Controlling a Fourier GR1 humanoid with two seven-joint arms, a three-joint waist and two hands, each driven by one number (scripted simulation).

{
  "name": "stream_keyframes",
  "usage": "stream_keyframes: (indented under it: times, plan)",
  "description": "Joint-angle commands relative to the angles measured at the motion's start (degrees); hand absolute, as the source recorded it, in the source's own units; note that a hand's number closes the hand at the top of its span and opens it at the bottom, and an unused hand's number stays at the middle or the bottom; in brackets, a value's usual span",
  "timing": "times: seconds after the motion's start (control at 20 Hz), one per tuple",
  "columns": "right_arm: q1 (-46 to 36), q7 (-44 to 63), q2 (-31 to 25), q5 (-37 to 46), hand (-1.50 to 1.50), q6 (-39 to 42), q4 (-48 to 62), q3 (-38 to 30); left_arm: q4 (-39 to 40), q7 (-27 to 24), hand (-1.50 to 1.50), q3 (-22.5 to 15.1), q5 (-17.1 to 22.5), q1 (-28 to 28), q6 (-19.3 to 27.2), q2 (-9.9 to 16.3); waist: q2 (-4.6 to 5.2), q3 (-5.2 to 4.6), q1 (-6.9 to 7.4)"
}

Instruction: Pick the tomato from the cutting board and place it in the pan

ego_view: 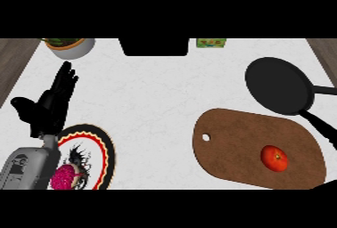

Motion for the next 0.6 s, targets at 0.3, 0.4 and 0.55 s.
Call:
stream_keyframes:
  times: [0.3,0.4,0.55]
  plan:
    - [-4.81,-2.79,4.11,10.70,-1.50,1.15,7.90,4.01,0.02,-0.37,0.00,2.54,-1.93,0.29,-2.04,-1.54,0.02,0.00,0.08]
    - [-1.59,2.10,3.18,11.64,-1.50,3.76,1.94,4.78,-3.94,0.31,0.00,2.06,-1.34,4.41,-2.66,-1.40,-0.07,-0.02,0.10]
    - [-0.93,-1.71,2.01,15.35,-1.50,3.13,6.36,5.20,-2.07,0.49,0.00,0.71,-4.05,2.40,-0.77,-3.20,-0.03,0.00,-0.01]
